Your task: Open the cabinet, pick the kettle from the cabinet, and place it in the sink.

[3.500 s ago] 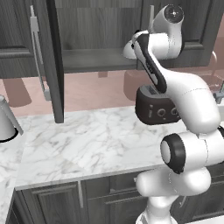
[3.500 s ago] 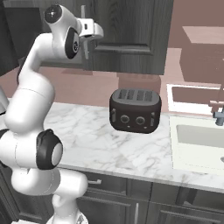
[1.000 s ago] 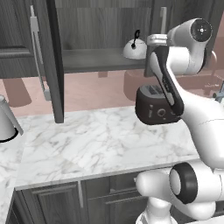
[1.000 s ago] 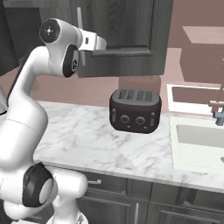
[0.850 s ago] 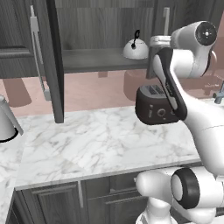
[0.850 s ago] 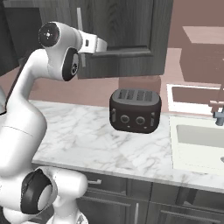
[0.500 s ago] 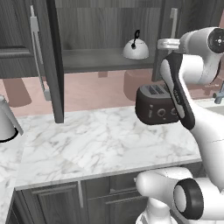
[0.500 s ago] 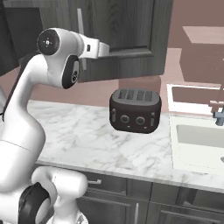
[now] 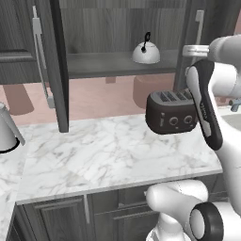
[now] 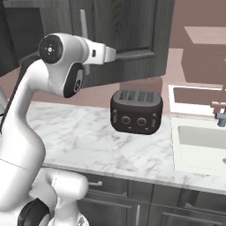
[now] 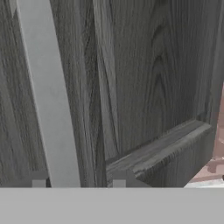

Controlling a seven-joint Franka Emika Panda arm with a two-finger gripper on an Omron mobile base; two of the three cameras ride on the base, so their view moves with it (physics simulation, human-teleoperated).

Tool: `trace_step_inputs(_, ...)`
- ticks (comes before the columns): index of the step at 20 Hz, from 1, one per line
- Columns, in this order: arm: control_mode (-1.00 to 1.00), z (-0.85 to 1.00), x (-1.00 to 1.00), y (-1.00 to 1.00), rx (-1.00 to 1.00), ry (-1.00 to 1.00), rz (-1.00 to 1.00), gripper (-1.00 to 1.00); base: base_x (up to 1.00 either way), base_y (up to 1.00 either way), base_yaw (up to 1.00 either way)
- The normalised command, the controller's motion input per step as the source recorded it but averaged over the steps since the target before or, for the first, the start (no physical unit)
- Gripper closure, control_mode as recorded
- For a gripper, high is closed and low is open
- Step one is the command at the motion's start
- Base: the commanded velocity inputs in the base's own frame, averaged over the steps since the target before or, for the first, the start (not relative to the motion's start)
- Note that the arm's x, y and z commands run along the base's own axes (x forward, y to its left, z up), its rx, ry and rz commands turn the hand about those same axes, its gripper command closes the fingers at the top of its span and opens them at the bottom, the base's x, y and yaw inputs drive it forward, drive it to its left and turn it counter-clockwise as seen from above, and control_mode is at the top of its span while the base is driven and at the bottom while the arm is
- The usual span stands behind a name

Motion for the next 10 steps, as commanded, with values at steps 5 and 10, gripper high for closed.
trace_step_inputs(5, -1.00, 0.07, -0.42, -0.53, 0.00, 0.00, 0.00, 1.00, 0.00, 0.00, 0.00)
trace_step_inputs(10, -1.00, 0.06, -0.38, -0.51, 0.00, 0.00, 0.00, 1.00, 0.00, 0.00, 0.00)
